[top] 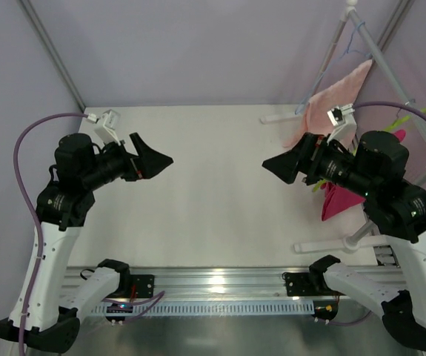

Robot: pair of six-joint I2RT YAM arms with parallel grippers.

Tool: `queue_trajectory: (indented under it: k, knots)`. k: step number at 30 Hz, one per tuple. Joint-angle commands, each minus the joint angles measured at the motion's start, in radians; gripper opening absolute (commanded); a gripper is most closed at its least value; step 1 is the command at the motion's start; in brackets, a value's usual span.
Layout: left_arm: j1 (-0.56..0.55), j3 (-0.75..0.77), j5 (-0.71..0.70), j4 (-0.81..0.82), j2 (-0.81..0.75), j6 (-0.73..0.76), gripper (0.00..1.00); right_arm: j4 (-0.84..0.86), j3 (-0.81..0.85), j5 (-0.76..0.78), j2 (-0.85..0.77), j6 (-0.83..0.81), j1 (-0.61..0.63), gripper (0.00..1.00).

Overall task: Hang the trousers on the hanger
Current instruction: Hang the hanger with trousers onto the clothesline

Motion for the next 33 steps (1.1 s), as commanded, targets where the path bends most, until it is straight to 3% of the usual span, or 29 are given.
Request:
queue_trajectory:
  k: [1,5,8,10,18,26,33]
  knots:
    - [0.004,0.035,0.039,0.024,0.001,0.006,1.00,0.023,0.089,0.136,0.066,0.008,0.166,1.00]
    - [0.004,0.036,0.035,0.019,-0.004,0.009,1.00,0.102,0.094,0.302,0.125,0.042,0.314,1.00]
    - [0.005,-0.006,0.019,0.024,-0.028,0.026,1.00,0.225,-0.007,0.449,0.122,0.058,0.409,1.00]
    - [0.005,-0.062,-0.008,0.041,-0.054,0.046,1.00,0.334,-0.111,0.520,0.111,0.055,0.445,1.00]
    - [0.005,-0.285,-0.080,0.191,-0.151,0.037,1.00,0.503,-0.246,0.693,0.229,0.034,0.590,1.00]
    - [0.005,-0.446,-0.093,0.320,-0.191,0.044,1.00,0.797,-0.430,0.790,0.330,0.045,0.637,1.00]
    - [0.005,-0.497,-0.074,0.325,-0.177,0.064,1.00,0.824,-0.440,0.792,0.409,-0.002,0.640,1.00]
